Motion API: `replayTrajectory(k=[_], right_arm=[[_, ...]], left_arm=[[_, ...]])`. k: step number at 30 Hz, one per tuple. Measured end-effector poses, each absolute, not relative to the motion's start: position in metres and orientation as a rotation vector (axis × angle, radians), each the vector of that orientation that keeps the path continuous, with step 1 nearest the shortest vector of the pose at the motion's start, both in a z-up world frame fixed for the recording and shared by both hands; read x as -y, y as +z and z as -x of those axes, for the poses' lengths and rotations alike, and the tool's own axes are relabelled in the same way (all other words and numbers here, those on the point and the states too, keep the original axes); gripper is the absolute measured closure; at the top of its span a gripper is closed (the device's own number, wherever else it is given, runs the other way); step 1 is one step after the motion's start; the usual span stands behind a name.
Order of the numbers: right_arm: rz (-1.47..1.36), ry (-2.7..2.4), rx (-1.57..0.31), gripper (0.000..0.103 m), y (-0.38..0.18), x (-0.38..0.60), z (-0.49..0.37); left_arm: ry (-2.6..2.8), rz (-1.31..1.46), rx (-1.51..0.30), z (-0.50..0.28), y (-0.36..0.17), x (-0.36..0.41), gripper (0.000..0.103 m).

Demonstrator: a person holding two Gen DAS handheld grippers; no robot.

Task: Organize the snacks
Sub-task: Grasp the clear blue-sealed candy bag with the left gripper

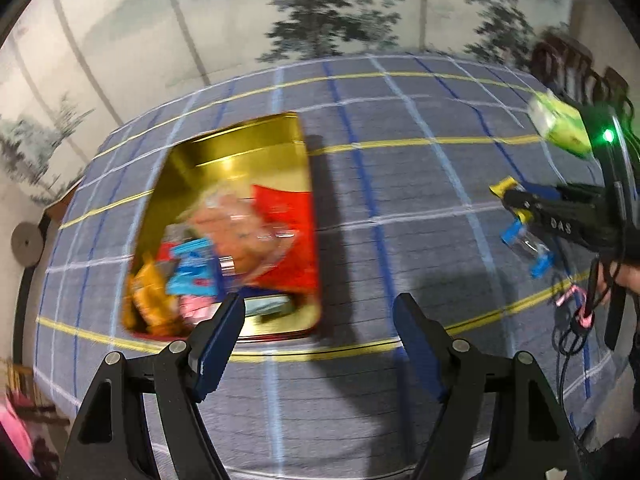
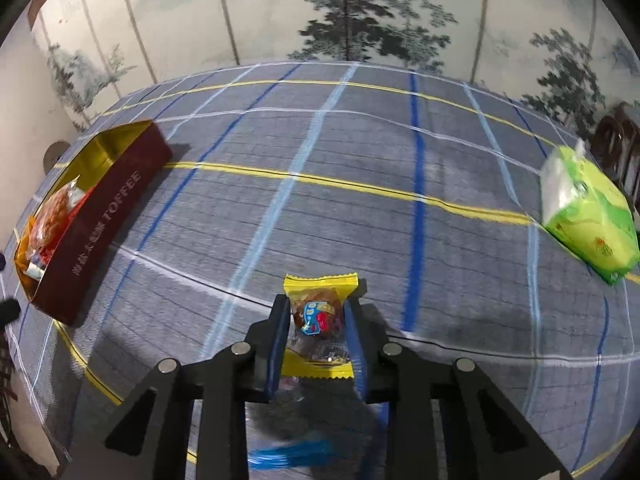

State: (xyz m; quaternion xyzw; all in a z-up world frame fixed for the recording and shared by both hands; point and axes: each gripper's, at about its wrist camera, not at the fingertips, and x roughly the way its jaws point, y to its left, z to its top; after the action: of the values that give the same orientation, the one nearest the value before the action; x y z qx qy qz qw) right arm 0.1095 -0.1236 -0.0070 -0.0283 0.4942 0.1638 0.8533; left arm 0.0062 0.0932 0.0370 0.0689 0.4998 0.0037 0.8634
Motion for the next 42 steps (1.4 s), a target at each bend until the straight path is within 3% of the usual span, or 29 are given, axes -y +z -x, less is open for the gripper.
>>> replayTrajectory(k=[26, 32, 35, 42], right_arm=[[0.145, 0.219, -0.906, 0.078, -0.022, 0.227, -0.091], [0.068, 0.215, -0.921, 0.078, -0.023, 0.246, -0.092], [0.065, 0.218, -0.922, 0.078, -0.024, 0.247, -0.092], [0.062, 0.223, -0.923, 0.077, -0.024, 0.247, -0.092]], left_arm=[[-0.241, 0.041, -1.176, -0.045, 0.007, 0.043, 0.03], [-0.203, 0.075, -1.224, -0.063, -0.006, 0.055, 0.035], [-0.193, 0.078, -1.258, -0.068, -0.014, 0.06, 0.047], [-0.189, 0.082, -1.288, -0.077, -0.024, 0.071, 0.048]])
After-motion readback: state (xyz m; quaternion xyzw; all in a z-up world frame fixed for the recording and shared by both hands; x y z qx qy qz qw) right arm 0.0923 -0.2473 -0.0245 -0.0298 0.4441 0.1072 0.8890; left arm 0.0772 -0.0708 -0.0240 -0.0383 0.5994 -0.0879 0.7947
